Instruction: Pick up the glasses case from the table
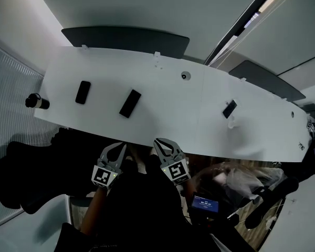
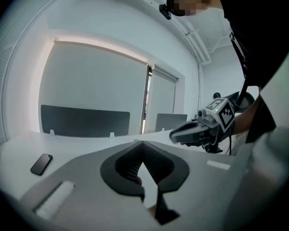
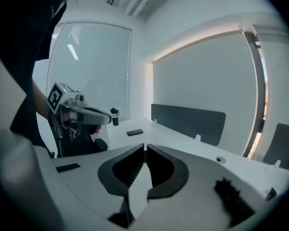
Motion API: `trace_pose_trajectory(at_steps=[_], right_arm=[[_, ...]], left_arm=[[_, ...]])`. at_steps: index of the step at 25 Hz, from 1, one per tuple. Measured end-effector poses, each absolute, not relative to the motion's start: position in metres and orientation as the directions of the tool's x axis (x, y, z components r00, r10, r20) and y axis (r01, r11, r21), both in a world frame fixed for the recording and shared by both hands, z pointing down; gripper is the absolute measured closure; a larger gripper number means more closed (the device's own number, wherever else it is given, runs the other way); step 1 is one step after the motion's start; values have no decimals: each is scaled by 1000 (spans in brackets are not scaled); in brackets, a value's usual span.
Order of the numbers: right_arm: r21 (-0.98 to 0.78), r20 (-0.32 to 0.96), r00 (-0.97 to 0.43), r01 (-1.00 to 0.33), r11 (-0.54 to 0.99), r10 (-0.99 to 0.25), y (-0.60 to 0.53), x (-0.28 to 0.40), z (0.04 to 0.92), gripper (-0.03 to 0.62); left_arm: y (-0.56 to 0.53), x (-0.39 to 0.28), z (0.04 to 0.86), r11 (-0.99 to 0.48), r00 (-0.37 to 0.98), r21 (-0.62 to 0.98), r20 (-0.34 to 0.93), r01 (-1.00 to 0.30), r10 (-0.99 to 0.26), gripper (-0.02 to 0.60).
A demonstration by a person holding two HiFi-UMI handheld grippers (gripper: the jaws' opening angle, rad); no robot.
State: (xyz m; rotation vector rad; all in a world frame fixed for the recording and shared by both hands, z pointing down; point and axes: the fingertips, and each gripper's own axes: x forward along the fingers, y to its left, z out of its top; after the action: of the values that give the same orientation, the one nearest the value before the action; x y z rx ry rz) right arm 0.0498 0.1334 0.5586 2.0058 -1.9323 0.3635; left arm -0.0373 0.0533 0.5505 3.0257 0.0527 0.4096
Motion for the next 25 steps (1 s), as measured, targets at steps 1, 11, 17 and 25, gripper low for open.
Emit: trace_pose_trajectory(at_steps=[1,11,17,25], right_arm=[[80,419,42,-997,-9,-907,131,52,561,585],[301,581,-90,-900,316,-809,81,49,578,585],[486,659,-195,-626,610,-726,39,45,601,585],[484,786,-277,-281,829,-553,3,37,663,570]], left_arm=[[54,-37,554,-996,960,84,277,20,42,578],[19,-28,562,-981,965,191,260,-13,37,577],[-13,-31,555,-966,976,244,216,-81,-27,577],[-35,-65,560,-912,955,318,225,-260,-194,577]])
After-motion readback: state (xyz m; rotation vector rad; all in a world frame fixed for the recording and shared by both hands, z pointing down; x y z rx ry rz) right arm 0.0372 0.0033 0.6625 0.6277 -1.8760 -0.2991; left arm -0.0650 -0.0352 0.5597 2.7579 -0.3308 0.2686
